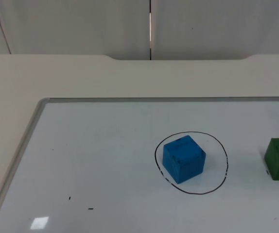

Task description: Push the two cubes into the marked area.

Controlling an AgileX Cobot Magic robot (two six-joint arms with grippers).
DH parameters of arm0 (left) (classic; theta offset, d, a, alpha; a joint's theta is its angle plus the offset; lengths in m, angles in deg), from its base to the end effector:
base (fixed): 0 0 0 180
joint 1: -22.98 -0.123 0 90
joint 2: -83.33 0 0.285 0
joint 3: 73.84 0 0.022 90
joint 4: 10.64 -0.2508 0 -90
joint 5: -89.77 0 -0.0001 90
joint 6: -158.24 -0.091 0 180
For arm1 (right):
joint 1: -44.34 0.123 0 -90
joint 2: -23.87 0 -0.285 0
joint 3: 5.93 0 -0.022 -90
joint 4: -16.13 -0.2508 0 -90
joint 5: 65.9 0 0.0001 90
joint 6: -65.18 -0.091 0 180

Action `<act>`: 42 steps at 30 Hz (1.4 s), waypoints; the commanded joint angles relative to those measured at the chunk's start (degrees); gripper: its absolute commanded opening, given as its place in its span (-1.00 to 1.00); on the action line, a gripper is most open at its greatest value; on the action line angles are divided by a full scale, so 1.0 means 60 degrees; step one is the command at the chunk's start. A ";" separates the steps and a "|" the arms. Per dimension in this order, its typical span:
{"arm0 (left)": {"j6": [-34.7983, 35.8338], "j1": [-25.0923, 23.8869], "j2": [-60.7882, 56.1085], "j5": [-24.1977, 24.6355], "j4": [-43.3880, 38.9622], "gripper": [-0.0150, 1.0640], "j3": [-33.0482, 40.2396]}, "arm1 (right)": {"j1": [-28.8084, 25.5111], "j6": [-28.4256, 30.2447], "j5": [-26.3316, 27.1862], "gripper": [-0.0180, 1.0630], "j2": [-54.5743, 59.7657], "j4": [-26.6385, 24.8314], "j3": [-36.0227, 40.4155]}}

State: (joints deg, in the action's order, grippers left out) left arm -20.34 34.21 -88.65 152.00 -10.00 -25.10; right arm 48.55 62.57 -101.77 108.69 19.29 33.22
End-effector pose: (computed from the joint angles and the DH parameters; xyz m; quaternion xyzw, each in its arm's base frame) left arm -0.0050 0.0001 0.2745 0.0739 0.8584 -0.0615 0.5039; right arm 0.2255 0.0136 0.1996 -0.0329 0.9838 -0.0094 0.1758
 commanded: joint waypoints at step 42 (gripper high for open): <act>-0.0011 0.0031 -0.0038 -0.0103 0.0104 -0.97 0.0045 | 0.0201 -0.1248 0.3223 -0.97 0.4251 -0.0581 -0.0801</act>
State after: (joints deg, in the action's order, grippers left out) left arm -20.34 34.21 -88.65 152.00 -10.00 -25.10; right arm 49.19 55.30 -83.43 134.20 16.45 28.52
